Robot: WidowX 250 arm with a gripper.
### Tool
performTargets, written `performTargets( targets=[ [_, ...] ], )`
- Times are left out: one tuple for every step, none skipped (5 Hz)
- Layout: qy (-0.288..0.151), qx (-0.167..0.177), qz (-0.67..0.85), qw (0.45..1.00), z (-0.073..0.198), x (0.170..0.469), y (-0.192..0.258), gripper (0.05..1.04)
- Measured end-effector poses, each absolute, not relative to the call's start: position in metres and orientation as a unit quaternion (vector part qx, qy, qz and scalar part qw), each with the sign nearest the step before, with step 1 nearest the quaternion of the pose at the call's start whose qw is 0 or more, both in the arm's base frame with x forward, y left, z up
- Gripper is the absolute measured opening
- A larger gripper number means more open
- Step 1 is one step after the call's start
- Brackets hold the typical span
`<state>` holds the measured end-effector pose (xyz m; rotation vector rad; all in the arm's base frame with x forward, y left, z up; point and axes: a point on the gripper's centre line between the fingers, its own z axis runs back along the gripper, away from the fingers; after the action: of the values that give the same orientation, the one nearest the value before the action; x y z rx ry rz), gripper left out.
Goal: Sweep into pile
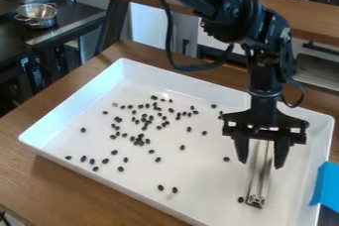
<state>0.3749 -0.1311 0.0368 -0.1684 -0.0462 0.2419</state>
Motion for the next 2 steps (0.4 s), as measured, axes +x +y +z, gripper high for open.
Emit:
performTargets(
  targets=[
    [-0.028, -0.083, 0.118, 0.989, 0.0353, 0.3763, -0.1307, 0.337],
    [-0.026, -0.082, 0.115, 0.990, 0.0321, 0.3742, -0.1283, 0.310]
  ],
)
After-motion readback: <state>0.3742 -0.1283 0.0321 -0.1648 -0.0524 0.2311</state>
